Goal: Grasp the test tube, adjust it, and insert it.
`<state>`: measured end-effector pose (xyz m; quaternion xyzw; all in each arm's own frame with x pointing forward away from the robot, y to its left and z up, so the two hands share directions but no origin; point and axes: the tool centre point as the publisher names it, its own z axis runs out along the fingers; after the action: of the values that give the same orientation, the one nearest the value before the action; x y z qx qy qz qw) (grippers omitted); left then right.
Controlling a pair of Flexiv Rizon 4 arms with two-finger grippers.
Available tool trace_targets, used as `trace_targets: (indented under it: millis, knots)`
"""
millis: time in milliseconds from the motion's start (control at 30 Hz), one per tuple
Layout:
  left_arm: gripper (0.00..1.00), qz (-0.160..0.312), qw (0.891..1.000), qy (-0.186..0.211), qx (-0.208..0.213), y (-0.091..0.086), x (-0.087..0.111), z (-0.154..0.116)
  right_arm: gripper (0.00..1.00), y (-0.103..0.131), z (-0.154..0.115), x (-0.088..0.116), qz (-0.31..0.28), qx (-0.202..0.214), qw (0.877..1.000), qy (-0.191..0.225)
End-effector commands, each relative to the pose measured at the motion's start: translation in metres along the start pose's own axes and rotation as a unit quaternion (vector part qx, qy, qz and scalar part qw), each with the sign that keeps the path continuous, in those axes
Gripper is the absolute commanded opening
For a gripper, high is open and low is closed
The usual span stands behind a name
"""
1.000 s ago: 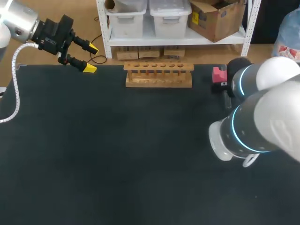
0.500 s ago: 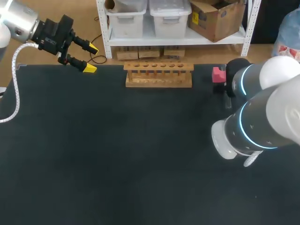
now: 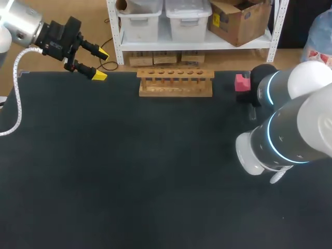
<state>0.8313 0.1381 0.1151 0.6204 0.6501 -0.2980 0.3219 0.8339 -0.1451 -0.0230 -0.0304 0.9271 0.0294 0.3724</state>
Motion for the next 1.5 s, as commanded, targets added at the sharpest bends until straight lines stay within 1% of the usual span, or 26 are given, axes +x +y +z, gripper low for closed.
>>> trace_targets:
  millis: [33,200,300,367,433,467,500,533,767,967,1233,1500]
  knots:
    - [1.0,0.001,1.0,0.0,-0.001,0.0,0.0,0.0,0.41,-0.001,0.0,-0.001,0.0,0.002,1.0,0.002]
    - [1.0,0.001,1.0,0.0,-0.001,0.0,0.0,0.0,0.38,-0.002,0.0,-0.001,-0.004,0.006,1.0,0.004]
    - [1.0,0.001,1.0,0.0,-0.001,0.0,0.0,0.0,0.33,-0.002,0.0,-0.001,-0.006,0.009,1.0,0.004]
    - [1.0,0.001,1.0,0.0,-0.001,0.0,0.0,0.0,0.28,-0.002,0.0,-0.001,-0.008,0.011,1.0,0.004]
    - [1.0,0.001,1.0,0.0,-0.001,0.0,0.0,0.0,0.21,-0.002,0.0,-0.001,-0.008,0.012,1.0,0.004]
    - [1.0,0.001,1.0,0.0,-0.001,0.0,0.0,0.0,0.15,-0.002,-0.001,-0.001,-0.008,0.012,1.0,0.003]
    - [1.0,0.001,1.0,0.0,-0.001,0.0,0.0,0.0,0.05,-0.002,-0.001,-0.001,-0.008,0.012,1.0,0.003]
    - [1.0,0.001,1.0,0.0,-0.001,0.0,0.0,0.0,0.0,-0.002,-0.001,-0.001,-0.008,0.012,1.0,0.003]
    - [1.0,0.001,1.0,0.0,-0.001,0.0,0.0,0.0,0.0,-0.002,-0.005,-0.001,-0.005,0.016,1.0,0.004]
    - [1.0,0.001,1.0,0.0,-0.001,0.0,0.0,0.0,0.0,-0.005,-0.017,-0.002,0.007,0.027,1.0,0.001]
    - [1.0,0.001,1.0,0.0,-0.001,0.0,0.0,0.0,0.0,-0.004,-0.051,-0.011,0.017,0.038,0.999,-0.009]
    - [1.0,0.001,1.0,0.0,-0.001,0.0,0.0,0.0,0.0,0.014,-0.089,-0.023,0.027,0.047,0.998,-0.019]
